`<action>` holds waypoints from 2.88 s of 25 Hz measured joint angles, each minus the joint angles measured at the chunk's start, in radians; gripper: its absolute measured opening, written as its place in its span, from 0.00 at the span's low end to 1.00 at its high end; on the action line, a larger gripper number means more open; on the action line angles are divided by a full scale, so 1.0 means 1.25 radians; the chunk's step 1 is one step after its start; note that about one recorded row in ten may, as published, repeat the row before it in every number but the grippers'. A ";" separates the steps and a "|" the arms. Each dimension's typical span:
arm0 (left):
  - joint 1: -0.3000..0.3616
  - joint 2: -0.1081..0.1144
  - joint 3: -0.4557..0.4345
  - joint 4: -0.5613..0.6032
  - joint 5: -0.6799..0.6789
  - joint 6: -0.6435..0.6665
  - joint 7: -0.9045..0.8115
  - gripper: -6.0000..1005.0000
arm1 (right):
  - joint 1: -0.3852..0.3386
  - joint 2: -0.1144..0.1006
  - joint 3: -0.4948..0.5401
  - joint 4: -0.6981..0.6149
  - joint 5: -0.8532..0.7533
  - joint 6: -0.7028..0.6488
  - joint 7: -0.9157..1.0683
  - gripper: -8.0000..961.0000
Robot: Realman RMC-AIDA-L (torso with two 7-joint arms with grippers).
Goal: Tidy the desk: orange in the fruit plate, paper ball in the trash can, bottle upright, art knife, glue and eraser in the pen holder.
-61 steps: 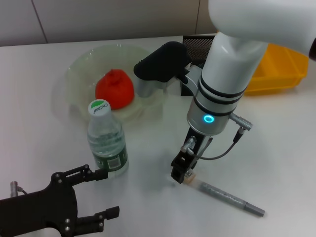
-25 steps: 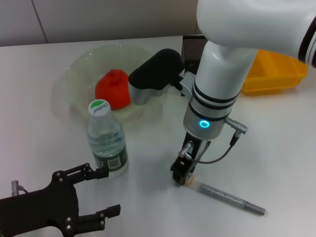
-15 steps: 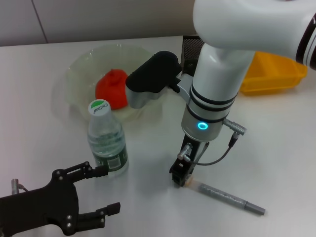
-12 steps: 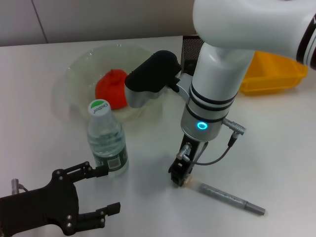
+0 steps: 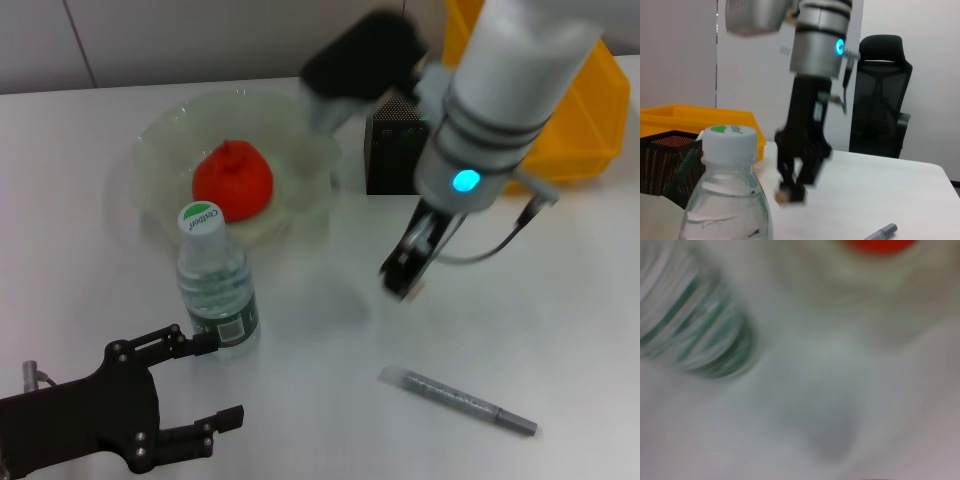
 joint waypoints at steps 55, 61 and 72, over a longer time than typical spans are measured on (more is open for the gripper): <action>-0.013 -0.002 -0.009 -0.021 -0.003 0.012 -0.006 0.78 | -0.047 -0.002 0.110 -0.192 -0.173 0.075 -0.153 0.75; -0.015 -0.002 -0.009 -0.021 -0.003 0.012 -0.002 0.78 | -0.022 -0.001 0.108 -0.213 -0.095 -0.134 -0.150 0.75; -0.027 -0.003 -0.009 -0.021 -0.003 0.005 0.000 0.78 | -0.010 0.003 -0.036 -0.042 0.049 -0.111 -0.174 0.75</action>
